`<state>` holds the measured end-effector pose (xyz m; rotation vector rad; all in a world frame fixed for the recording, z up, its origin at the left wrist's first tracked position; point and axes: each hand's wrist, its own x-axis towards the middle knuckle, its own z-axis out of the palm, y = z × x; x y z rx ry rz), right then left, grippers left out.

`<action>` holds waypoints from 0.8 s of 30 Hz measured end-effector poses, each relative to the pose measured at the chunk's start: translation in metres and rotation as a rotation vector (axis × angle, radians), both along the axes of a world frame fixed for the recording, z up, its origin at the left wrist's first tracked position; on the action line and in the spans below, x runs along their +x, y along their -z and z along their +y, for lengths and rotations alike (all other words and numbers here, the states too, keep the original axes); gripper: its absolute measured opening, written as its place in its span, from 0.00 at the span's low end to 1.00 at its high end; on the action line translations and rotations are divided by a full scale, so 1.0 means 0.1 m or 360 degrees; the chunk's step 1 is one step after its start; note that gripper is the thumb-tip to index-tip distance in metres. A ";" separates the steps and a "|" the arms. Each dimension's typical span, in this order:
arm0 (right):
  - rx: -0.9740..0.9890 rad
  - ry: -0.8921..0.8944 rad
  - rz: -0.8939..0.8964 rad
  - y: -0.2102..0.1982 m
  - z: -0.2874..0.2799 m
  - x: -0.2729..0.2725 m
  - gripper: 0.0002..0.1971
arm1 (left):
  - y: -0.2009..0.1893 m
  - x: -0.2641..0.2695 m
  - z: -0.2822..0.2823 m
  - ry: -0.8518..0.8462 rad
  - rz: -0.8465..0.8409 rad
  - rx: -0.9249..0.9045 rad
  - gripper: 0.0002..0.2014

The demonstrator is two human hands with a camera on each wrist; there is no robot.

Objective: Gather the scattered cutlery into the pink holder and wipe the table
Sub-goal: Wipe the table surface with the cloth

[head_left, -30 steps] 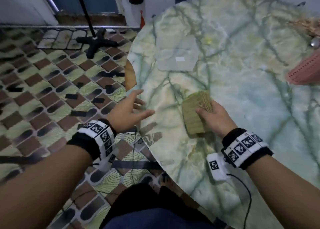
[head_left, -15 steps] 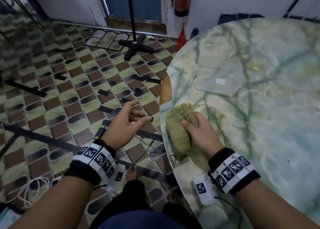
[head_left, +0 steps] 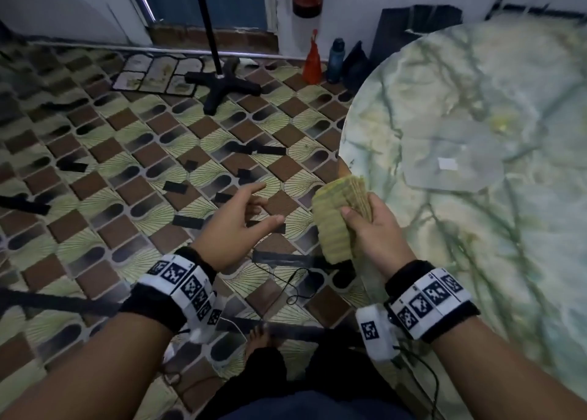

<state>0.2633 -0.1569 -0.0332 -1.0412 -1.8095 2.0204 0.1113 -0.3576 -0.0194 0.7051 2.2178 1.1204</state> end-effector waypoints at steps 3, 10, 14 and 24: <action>0.0093 0.0032 -0.0026 0.02 -0.03 -0.18 0.07 | 0.03 -0.24 0.08 0.0059 -0.0012 0.0001 0.37; 0.0125 -0.0002 0.0036 0.04 0.24 -0.64 0.08 | 0.06 -0.63 0.31 0.0031 0.0016 -0.0003 0.34; 0.0129 -0.0029 0.0070 -0.04 0.46 -0.90 0.08 | -0.04 -0.85 0.45 -0.0033 0.0010 0.0026 0.34; 0.0139 0.0075 0.0134 -0.11 0.81 -1.53 0.09 | -0.20 -1.53 0.93 0.0021 0.0047 0.0091 0.35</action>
